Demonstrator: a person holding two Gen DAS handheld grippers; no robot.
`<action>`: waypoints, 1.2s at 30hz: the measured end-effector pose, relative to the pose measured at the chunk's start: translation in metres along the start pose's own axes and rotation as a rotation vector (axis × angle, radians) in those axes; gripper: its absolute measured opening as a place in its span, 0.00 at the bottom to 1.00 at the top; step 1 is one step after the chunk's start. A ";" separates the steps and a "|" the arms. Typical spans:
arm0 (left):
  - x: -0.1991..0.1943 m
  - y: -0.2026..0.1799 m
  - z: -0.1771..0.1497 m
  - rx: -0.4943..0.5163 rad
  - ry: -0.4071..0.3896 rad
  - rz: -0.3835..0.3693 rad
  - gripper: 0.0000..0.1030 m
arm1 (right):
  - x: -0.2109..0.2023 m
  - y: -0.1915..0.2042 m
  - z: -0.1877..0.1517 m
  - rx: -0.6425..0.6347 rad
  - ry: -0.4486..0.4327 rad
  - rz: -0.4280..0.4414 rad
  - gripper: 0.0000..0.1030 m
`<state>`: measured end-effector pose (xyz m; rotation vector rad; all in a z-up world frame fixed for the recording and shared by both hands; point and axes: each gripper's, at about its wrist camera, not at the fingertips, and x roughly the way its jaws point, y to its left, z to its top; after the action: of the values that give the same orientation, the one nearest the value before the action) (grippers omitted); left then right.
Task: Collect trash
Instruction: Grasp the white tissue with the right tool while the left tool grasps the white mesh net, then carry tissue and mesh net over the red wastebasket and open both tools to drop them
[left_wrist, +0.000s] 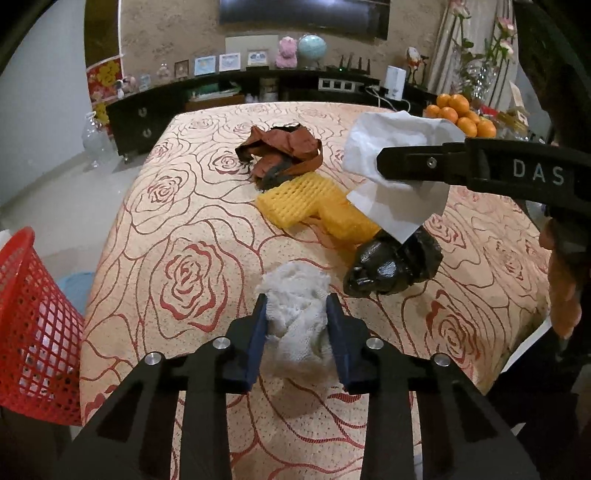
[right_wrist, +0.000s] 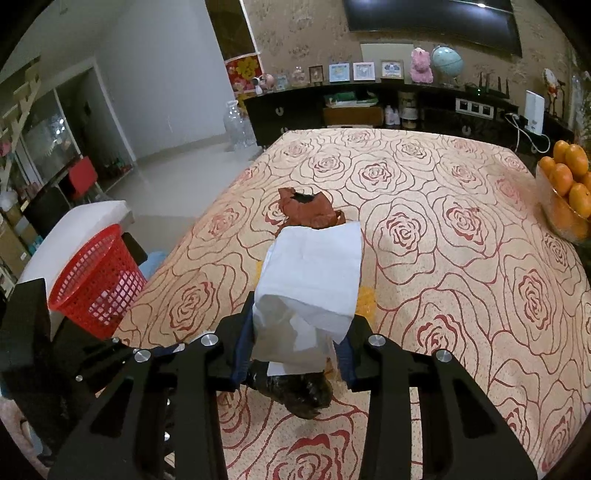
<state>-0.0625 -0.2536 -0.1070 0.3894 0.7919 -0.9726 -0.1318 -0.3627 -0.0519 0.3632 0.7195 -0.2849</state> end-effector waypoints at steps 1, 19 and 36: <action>-0.002 0.001 0.000 -0.005 -0.003 -0.002 0.28 | 0.000 -0.001 0.000 0.001 -0.002 0.001 0.36; -0.069 0.056 0.022 -0.183 -0.181 0.071 0.26 | -0.011 0.005 0.009 0.012 -0.055 0.027 0.36; -0.129 0.107 0.033 -0.283 -0.313 0.242 0.26 | -0.030 0.058 0.043 -0.064 -0.155 0.095 0.36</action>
<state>0.0010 -0.1428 0.0062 0.0797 0.5710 -0.6619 -0.1066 -0.3250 0.0113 0.3104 0.5566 -0.1975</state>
